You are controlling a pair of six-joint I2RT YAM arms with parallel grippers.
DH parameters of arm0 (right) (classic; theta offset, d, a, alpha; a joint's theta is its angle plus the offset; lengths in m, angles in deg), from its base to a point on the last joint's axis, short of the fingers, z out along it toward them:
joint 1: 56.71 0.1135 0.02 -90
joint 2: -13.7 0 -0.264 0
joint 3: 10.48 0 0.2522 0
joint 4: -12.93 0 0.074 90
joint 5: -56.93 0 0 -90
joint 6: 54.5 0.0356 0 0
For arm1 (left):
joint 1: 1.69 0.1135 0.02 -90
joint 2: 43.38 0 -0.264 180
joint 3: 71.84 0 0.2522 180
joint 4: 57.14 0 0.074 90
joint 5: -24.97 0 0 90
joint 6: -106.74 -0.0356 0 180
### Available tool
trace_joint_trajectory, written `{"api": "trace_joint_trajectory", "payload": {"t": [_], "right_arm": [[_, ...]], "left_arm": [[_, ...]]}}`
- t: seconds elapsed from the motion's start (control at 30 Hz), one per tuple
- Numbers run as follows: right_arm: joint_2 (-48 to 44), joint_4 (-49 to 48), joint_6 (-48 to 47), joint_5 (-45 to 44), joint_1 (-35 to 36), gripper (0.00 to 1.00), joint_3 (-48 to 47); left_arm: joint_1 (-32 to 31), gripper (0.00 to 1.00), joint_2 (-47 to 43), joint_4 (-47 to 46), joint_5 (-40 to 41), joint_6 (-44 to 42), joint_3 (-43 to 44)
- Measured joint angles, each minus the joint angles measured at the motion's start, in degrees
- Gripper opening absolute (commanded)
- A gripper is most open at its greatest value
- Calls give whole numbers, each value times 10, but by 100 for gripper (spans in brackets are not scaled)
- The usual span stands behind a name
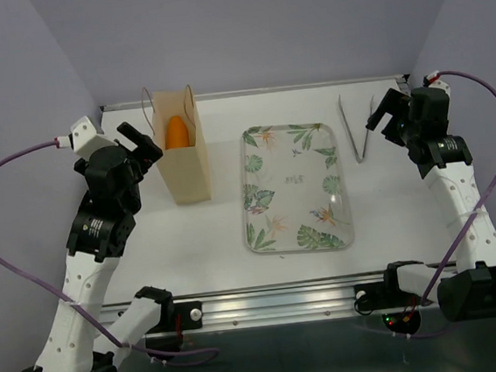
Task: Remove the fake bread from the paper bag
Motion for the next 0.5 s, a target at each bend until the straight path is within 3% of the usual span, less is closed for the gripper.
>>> {"api": "trace_joint_trajectory", "payload": {"t": [0.3,0.5], "right_arm": [[0,-5,-5,-4,0,100,3],[-4,-9,-22,-10,0,100,12]], "left_arm": [[5,99,97,-12,9,-27,42],[63,99,229,-26,-38,-65,116]]}}
